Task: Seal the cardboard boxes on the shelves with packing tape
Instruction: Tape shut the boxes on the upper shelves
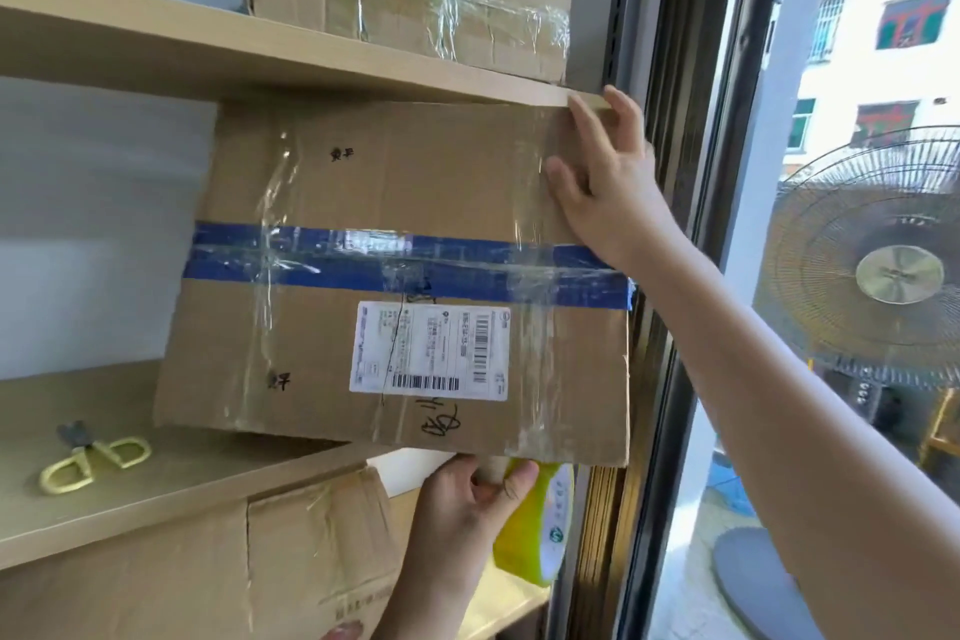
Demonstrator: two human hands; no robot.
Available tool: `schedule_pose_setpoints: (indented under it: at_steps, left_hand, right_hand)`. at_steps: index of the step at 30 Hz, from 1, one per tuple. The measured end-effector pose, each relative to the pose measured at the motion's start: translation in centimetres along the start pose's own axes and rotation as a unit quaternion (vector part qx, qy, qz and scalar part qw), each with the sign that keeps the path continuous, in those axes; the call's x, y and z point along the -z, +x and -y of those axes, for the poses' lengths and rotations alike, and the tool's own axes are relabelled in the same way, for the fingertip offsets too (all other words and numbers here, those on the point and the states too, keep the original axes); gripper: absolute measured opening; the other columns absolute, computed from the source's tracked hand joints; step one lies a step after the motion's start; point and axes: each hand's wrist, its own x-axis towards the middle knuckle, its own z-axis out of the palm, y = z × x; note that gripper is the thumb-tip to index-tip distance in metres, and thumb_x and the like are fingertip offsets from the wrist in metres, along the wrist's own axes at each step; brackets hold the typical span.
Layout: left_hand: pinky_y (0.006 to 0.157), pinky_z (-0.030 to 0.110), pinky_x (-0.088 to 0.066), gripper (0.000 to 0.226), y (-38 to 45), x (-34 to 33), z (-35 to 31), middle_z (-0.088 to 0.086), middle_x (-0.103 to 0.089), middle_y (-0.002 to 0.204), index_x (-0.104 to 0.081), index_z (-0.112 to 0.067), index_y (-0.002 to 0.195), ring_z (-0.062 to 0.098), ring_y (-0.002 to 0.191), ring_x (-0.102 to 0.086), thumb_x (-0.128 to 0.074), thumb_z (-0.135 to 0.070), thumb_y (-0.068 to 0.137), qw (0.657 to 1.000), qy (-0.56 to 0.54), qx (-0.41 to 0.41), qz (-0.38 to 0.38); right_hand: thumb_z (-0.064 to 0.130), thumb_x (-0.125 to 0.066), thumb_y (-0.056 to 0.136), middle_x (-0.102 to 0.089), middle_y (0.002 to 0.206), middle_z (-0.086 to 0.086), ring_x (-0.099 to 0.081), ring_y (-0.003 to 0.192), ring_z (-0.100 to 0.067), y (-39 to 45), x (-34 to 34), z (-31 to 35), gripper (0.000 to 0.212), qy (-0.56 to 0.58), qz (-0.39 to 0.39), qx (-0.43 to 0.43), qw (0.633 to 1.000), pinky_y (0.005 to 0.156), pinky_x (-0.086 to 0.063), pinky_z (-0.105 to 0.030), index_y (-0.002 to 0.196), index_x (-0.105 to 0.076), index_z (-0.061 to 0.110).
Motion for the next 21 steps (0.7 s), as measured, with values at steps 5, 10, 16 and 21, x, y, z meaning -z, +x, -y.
schedule_pose_setpoints:
  at_steps: [5, 10, 16, 21]
  left_hand:
    - [0.090, 0.027, -0.044, 0.032, -0.4, 0.0, -3.2, -0.013, -0.071, 0.094, -0.078, -0.029, 0.096, 0.005, 0.095, -0.064, -0.078, -0.054, 0.076, 0.998, -0.038, 0.002, -0.042]
    - [0.062, 0.012, -0.037, 0.058, 1.1, -0.7, -6.1, -0.013, -0.057, 0.061, -0.060, -0.012, 0.073, 0.000, 0.060, -0.053, -0.061, -0.069, 0.080, 0.993, 0.019, 0.077, -0.090]
    - [0.091, 0.048, -0.055, 0.064, 2.0, -2.4, -5.2, 0.004, -0.073, 0.092, -0.066, -0.030, 0.101, 0.022, 0.091, -0.072, -0.054, -0.077, 0.059, 0.990, 0.088, 0.113, -0.008]
    - [0.080, 0.050, -0.058, 0.070, 1.9, -1.2, -5.2, 0.002, -0.069, 0.071, -0.067, -0.019, 0.082, 0.023, 0.074, -0.074, -0.056, -0.086, 0.062, 0.985, 0.144, 0.080, -0.047]
  right_hand:
    - [0.050, -0.052, 0.097, 0.009, 0.165, -0.006, -0.032, 0.143, -0.031, -3.4, -2.9, -0.5, 0.073, 0.059, 0.090, -0.117, 0.987, 0.107, -0.038, -0.036, 0.156, -0.011, 0.038]
    - [0.061, -0.044, 0.095, -0.056, 0.135, -0.014, -0.058, 0.114, -0.030, -1.7, -5.9, -2.5, 0.071, 0.011, 0.105, -0.158, 0.982, 0.083, -0.047, -0.033, 0.156, -0.020, 0.033]
    - [0.056, -0.043, 0.098, -0.049, 0.147, -0.012, -0.049, 0.130, -0.031, -1.1, -8.6, -6.4, 0.064, 0.025, 0.198, -0.221, 0.955, 0.100, -0.042, -0.031, 0.154, -0.030, 0.027]
    - [0.059, -0.042, 0.097, -0.050, 0.146, -0.010, -0.047, 0.134, -0.031, -0.3, -11.4, -7.2, 0.061, 0.006, 0.237, -0.202, 0.950, 0.106, -0.038, -0.031, 0.149, -0.042, 0.027]
